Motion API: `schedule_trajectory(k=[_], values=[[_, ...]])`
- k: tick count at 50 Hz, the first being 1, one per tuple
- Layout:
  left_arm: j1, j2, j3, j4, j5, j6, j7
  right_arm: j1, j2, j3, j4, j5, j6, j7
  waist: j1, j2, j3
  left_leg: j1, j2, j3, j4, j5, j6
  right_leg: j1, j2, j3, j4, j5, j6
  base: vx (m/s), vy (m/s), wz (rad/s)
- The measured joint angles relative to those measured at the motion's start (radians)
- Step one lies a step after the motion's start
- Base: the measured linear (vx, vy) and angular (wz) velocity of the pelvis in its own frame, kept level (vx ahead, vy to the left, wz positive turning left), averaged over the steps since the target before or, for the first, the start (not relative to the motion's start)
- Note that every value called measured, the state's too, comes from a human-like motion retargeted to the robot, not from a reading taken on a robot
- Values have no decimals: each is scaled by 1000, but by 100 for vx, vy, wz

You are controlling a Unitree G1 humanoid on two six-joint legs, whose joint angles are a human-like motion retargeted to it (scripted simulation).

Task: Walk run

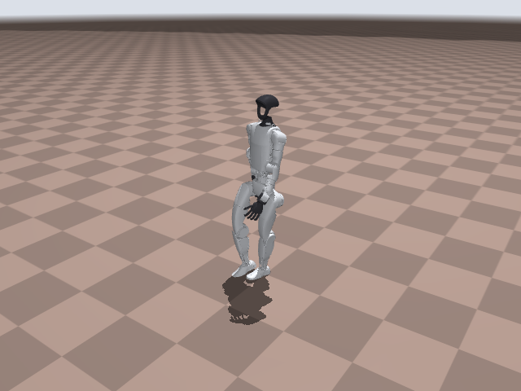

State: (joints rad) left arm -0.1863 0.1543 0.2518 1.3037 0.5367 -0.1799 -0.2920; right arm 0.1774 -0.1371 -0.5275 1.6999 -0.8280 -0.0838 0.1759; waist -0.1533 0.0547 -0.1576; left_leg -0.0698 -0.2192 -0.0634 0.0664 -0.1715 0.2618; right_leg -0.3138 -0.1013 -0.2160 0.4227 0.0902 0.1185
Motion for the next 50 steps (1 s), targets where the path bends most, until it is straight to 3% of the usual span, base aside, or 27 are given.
schedule_trajectory(k=[2,5,8,12,15,18,20,22,25,31,36,42,44,46,48,50], values=[[-46,19,-22,-30,18,-15,-2,30,19,-13,0,28,21,25,-25,-21,6,42,-24,-46,11,-25,0,-29,-50,-12,-146,-18,-29,67,-36,145],[-90,41,-41,-52,37,-29,12,59,40,-10,0,60,56,67,-45,-38,25,118,-34,-87,23,-58,0,-83,-49,31,-328,-77,-76,79,-41,97],[-94,41,-34,-46,38,-37,35,58,36,6,0,46,81,94,-32,-50,40,185,-34,-70,29,-71,0,-116,-38,89,-430,-112,51,71,-34,25],[-33,15,0,11,33,-35,44,27,7,12,0,-8,95,68,-52,-61,21,225,-58,-70,70,-15,-2,-128,-44,127,-326,-63,10,78,-36,50],[57,-10,24,102,56,-18,31,13,-13,-5,0,-14,87,12,-128,-42,-9,229,-37,-91,168,125,-33,-81,-63,67,-295,42,-13,97,-53,132],[152,-35,37,205,131,43,37,-14,-29,-35,0,50,78,1,-101,-25,-9,153,-16,-39,390,403,-95,-40,-6,255,-241,-23,-55,74,-42,44],[202,-37,43,278,170,90,53,-53,-41,-49,0,97,95,28,-83,-45,-4,60,21,82,580,538,-119,15,-70,76,-239,-48,-69,88,-53,36],[248,-30,69,337,217,123,50,-106,-54,-54,0,134,117,52,-79,-72,-7,-13,62,189,700,624,-102,56,-85,45,-249,-74,-81,61,-36,39],[332,-32,105,359,289,146,17,-202,-78,-54,0,167,111,45,-70,-94,7,-114,136,314,806,429,-12,117,-69,49,-261,-114,-94,66,-34,47],[465,-37,177,366,272,140,33,-313,-117,13,-118,140,18,52,76,-135,37,-342,66,300,644,209,-44,232,-27,-4,-339,-139,-101,52,-28,-15],[504,-41,254,396,171,159,51,-371,-162,39,-190,108,-52,19,131,-108,54,-400,116,418,235,172,-58,328,58,-66,-384,-197,-96,55,-24,46],[504,-82,333,396,60,143,24,-406,-181,33,-143,110,-58,-9,132,-114,40,-404,43,519,-120,84,-67,422,103,-129,-397,-247,-68,66,-17,56],[492,-101,381,396,55,119,24,-396,-166,30,-117,113,-46,-4,154,-141,34,-375,52,591,-105,84,-12,446,89,-113,-377,-224,-51,82,-20,-25],[477,-109,417,396,36,100,23,-372,-140,29,-93,104,-42,4,185,-165,26,-338,72,654,-73,106,0,471,80,-86,-349,-167,-22,114,-11,-49],[458,-102,427,396,4,87,15,-331,-111,28,-74,77,-46,10,201,-179,12,-307,76,654,-55,148,0,494,77,-76,-310,-51,12,102,-9,-5],[429,-80,422,396,-27,87,5,-282,-82,29,-56,35,-47,-1,194,-191,-12,-286,88,616,-11,109,0,495,70,-75,-244,134,35,112,-19,39]])
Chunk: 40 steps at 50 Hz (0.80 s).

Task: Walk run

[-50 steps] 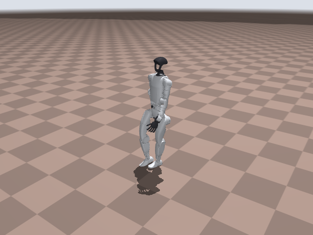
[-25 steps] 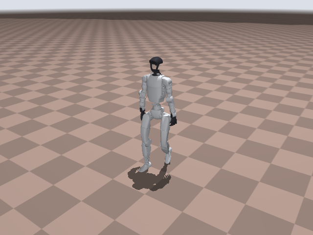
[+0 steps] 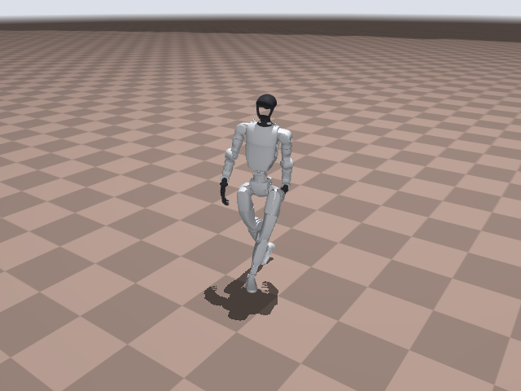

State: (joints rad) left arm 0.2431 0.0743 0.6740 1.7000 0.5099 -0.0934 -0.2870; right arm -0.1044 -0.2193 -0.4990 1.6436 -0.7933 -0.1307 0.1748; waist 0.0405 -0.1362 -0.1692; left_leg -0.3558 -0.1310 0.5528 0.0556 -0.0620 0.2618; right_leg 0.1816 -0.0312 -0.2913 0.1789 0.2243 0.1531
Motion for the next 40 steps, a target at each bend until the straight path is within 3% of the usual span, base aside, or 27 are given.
schedule_trajectory(k=[3,5,7,10,14,17,20,23,25,27,30,32,35,37,38,40], values=[[-74,40,-11,-3,-8,12,1,71,29,15,49,-48,-2,-53,-33,65,-8,30,52,-114,64,-68,0,-58,28,-13,218,241,-35,89,3,112],[-132,51,-45,-40,-5,16,-2,121,39,25,56,-67,18,-59,-50,96,6,82,42,-186,80,-106,0,-135,62,49,430,299,-62,83,8,154],[-192,56,-98,-112,4,14,-4,165,52,22,56,-85,55,-40,-44,148,3,110,65,-250,72,-113,0,-209,126,110,484,231,-64,66,13,135],[-274,56,-191,-229,38,-9,6,233,67,-16,56,-98,84,-23,-68,190,0,165,44,-350,53,-116,0,-322,151,183,538,90,-64,69,8,209],[-385,64,-313,-335,84,-57,15,316,80,-32,56,-8,91,3,-153,205,-15,239,-11,-491,27,-107,0,-428,62,186,385,-76,-81,68,-4,283],[-462,68,-385,-379,98,-89,8,349,91,-54,56,40,117,35,-209,181,-30,275,-66,-610,38,-119,0,-484,-29,192,176,-93,-90,62,-20,263],[-508,66,-427,-400,104,-108,6,357,100,-61,56,66,134,61,-252,160,-28,322,-97,-704,53,-137,0,-529,-52,239,20,-139,-113,74,-33,203],[-515,63,-446,-409,107,-127,3,338,97,-41,56,79,140,79,-253,136,-18,398,-112,-739,53,-154,0,-587,-35,296,-121,-163,-85,70,-27,109],[-499,63,-445,-402,111,-136,5,312,87,-26,56,75,130,79,-236,116,-11,451,-123,-732,47,-157,0,-615,-31,236,-185,-180,39,85,-35,29],[-465,68,-434,-372,119,-134,14,282,75,-9,56,65,114,66,-225,111,-10,491,-121,-707,49,-143,0,-620,-18,219,-191,-205,20,65,-22,23],[-418,67,-410,-284,143,-115,29,233,53,-9,56,54,97,35,-263,120,-24,521,-128,-711,66,-82,0,-619,-22,230,-135,-149,-71,78,-19,110],[-368,64,-392,-183,174,-60,27,211,35,-31,50,52,84,10,-328,144,-39,532,-127,-740,121,23,-17,-591,-53,214,-95,-85,-59,83,-16,222],[-290,58,-353,-46,235,51,49,193,20,-60,42,84,73,-8,-350,189,-58,483,-81,-721,275,287,-119,-558,-28,319,-37,-127,-89,89,-43,140],[-220,45,-350,0,247,105,85,178,5,-93,53,125,77,2,-328,188,-60,403,-59,-676,453,446,-235,-509,-53,245,-29,-166,-118,82,-36,91],[-180,44,-344,0,244,119,85,166,1,-96,54,148,86,15,-317,172,-62,356,-56,-627,547,503,-274,-476,-95,120,-34,-174,-130,71,-37,62],[-116,53,-316,0,244,122,51,131,4,-86,50,200,105,41,-291,136,-61,273,-22,-509,695,586,-279,-426,-108,69,-43,-207,-151,71,-47,50]])
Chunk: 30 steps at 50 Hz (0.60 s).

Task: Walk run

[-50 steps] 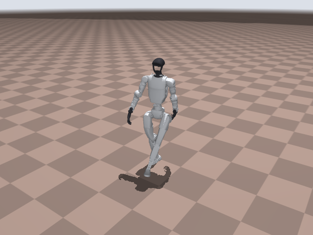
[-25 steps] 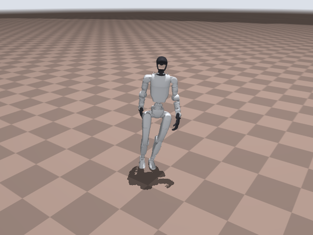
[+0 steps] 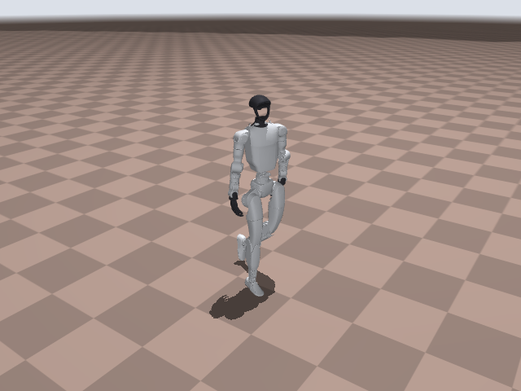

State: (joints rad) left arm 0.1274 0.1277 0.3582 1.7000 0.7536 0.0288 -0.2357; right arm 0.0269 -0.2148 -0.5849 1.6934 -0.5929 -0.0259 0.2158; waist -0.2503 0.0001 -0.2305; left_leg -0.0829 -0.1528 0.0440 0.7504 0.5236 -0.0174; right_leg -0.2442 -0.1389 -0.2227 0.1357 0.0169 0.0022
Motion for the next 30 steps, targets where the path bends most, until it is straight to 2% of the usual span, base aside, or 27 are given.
schedule_trajectory(k=[2,3,5,7,10,12,15,18,21,23,25,27,30], values=[[49,1,31,-2,8,-9,-51,-43,5,7,-17,42,0,3,-7,-25,7,-98,20,55,98,-128,113,39,12,64,-14,-31,-5,50,-34,87],[73,-4,47,-8,12,-14,-65,-64,8,5,-31,51,-8,2,12,-37,14,-139,42,107,129,-204,157,64,-2,23,-24,-35,-1,48,-30,28],[125,-20,79,-41,13,-34,-61,-101,15,8,-75,55,-26,7,73,-67,34,-220,55,180,142,-319,189,108,-10,-5,-48,-44,-2,58,-35,-43],[173,-27,107,-58,-4,-72,-20,-128,21,42,-128,59,-51,28,132,-90,46,-311,29,190,99,-408,191,134,11,18,-62,-60,-13,48,-31,-56],[219,-22,131,-46,-60,-106,34,-163,15,94,-192,50,-97,52,188,-86,61,-404,12,151,-88,-490,165,189,56,-27,-88,-92,-17,55,-34,-9],[238,-21,146,-20,-101,-89,48,-185,6,120,-207,28,-125,48,210,-78,71,-425,30,174,-278,-493,158,229,92,-34,-100,-119,-15,61,-32,15],[260,-30,154,0,-166,-48,23,-225,-12,155,-195,-24,-145,28,224,-63,84,-429,65,294,-564,-504,135,292,141,-43,-111,-162,-6,71,-30,15],[271,-54,156,0,-201,-44,-20,-259,-25,184,-156,-95,-137,14,218,-54,84,-432,11,290,-781,-538,88,342,170,-68,-116,-197,4,68,-23,12],[256,-89,184,0,-192,-74,-22,-258,-20,199,-125,-161,-118,-1,237,-72,77,-429,1,243,-795,-548,133,375,162,-41,-91,-184,21,90,-19,-42],[237,-104,212,0,-180,-99,-26,-234,-5,205,-107,-196,-106,-17,259,-89,68,-410,25,305,-734,-565,159,398,151,-9,-64,-144,43,96,-14,-81],[214,-107,235,-8,-173,-120,-34,-194,15,192,-93,-226,-98,-35,278,-99,56,-384,22,311,-719,-508,176,419,145,11,-33,-57,74,113,-12,-45],[182,-90,243,-17,-189,-126,-38,-139,39,165,-62,-258,-102,-63,266,-108,20,-376,1,250,-693,-486,207,414,135,1,22,108,97,104,-13,13],[121,-47,248,-25,-245,-115,-27,-52,77,171,7,-262,-77,-115,216,-89,-7,-353,21,181,-630,-545,240,369,120,-4,208,385,101,113,-16,40]])
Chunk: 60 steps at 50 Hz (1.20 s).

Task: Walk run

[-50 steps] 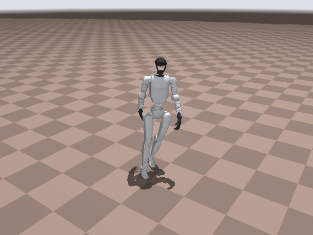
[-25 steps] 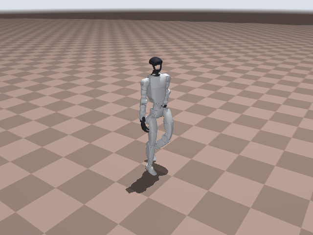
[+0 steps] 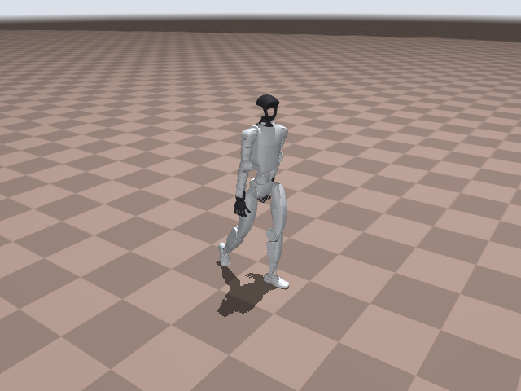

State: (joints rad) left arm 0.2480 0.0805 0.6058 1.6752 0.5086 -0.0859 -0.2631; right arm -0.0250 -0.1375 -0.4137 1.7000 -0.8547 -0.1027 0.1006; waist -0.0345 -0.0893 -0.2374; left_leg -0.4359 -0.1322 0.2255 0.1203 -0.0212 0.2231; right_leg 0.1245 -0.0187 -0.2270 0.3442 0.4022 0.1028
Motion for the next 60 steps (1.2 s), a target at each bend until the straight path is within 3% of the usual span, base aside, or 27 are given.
schedule_trajectory(k=[2,3,8,12,17,20,22,25,27,29,30,33,35,37,40,45,49,53,55,57,58,60], values=[[-75,31,-32,-12,-28,3,10,59,9,1,0,24,72,29,-34,50,28,71,34,3,2,-34,2,-65,38,5,183,98,-29,78,-8,84],[-116,45,-51,-24,-33,4,16,84,9,-10,0,22,100,60,-40,73,36,102,44,-16,-3,-51,1,-107,49,20,263,92,-22,68,-6,53],[-300,92,-126,-159,32,-19,21,198,9,-92,0,11,108,132,-67,127,54,212,45,-78,-36,-93,-13,-300,73,89,404,-162,-32,71,-9,76],[-423,124,-218,-277,36,-81,1,281,11,-149,0,107,88,77,-163,148,69,293,0,-159,-61,-118,-8,-417,41,120,245,-306,3,68,-17,167],[-519,152,-265,-373,19,-140,-13,338,26,-193,0,233,156,110,-232,107,93,405,-85,-223,-59,-176,-1,-499,-45,147,-101,-333,-2,61,-26,102],[-535,145,-260,-394,5,-161,-8,339,35,-197,0,258,177,158,-246,98,108,481,-100,-235,-61,-209,-2,-550,-41,116,-269,-379,-19,66,-34,35],[-529,135,-251,-383,-5,-172,-5,320,34,-191,0,243,175,178,-231,98,107,517,-103,-210,-64,-224,-6,-576,-25,45,-355,-383,14,64,-33,-26],[-498,122,-244,-326,10,-185,-17,282,30,-183,0,194,148,183,-244,101,105,562,-111,-192,-51,-225,-13,-580,-16,-14,-350,-394,-4,78,-46,15],[-464,119,-259,-266,61,-178,-45,255,25,-200,0,160,144,175,-278,125,97,573,-89,-195,-24,-190,-37,-567,-42,-123,-287,-376,-116,65,-34,107],[-426,112,-279,-194,159,-142,-74,235,10,-216,0,151,149,173,-341,161,90,578,-57,-214,31,-108,-76,-544,-53,-159,-268,-325,-163,80,-42,171],[-405,108,-285,-158,221,-113,-84,227,0,-216,0,158,149,176,-369,178,87,578,-41,-220,68,-47,-100,-527,-52,-149,-267,-294,-180,93,-56,103],[-298,76,-293,-91,407,-20,-28,204,-23,-202,0,219,160,179,-343,191,68,521,5,-152,256,262,-226,-505,-13,81,-217,-344,-209,82,-50,3],[-217,54,-293,-56,445,-5,67,172,-35,-217,0,231,167,184,-299,157,61,437,-3,-120,458,402,-294,-458,-40,36,-203,-378,-224,86,-60,-62],[-152,52,-260,-24,386,-17,113,114,-41,-207,0,232,151,196,-271,105,52,343,-42,-115,628,486,-309,-412,-66,-9,-208,-402,-229,65,-57,-78],[-56,39,-176,-6,243,-13,75,17,-57,-175,0,224,103,199,-257,61,56,198,-56,-125,798,316,-204,-349,-54,42,-226,-435,-224,62,-50,-61],[70,-22,-28,9,35,-43,27,-109,-82,-78,-67,200,-17,148,-164,-2,80,24,10,-42,691,98,-96,-252,-18,100,-271,-461,-243,58,-41,-127],[117,-43,-13,25,-93,-34,13,-196,-97,-34,-106,185,-28,95,-111,17,109,-19,58,-44,337,82,-155,-182,63,145,-282,-504,-254,59,-38,-111],[115,-62,6,25,-87,-18,9,-244,-101,-14,-141,188,-32,104,-59,42,138,-52,56,-126,18,51,-211,-99,127,202,-279,-555,-258,71,-29,-111],[99,-64,6,24,-73,-23,4,-246,-95,-13,-152,197,-55,109,-41,45,144,-66,17,-236,-105,19,-287,-59,140,223,-276,-579,-255,89,-27,-78],[82,-62,3,1,-61,-33,-8,-236,-85,-20,-135,202,-92,105,-43,51,154,-60,25,-189,-156,3,-372,-16,161,235,-266,-597,-251,68,-20,-41],[72,-59,-2,-12,-59,-38,-15,-230,-82,-25,-112,206,-111,99,-44,51,158,-53,25,-160,-146,1,-376,2,168,238,-258,-595,-247,71,-19,-37],[48,-51,-12,-39,-57,-42,-19,-217,-80,-40,-38,217,-117,81,-37,49,154,-38,23,-137,-96,0,-304,25,175,251,-237,-567,-228,93,-24,-57]])
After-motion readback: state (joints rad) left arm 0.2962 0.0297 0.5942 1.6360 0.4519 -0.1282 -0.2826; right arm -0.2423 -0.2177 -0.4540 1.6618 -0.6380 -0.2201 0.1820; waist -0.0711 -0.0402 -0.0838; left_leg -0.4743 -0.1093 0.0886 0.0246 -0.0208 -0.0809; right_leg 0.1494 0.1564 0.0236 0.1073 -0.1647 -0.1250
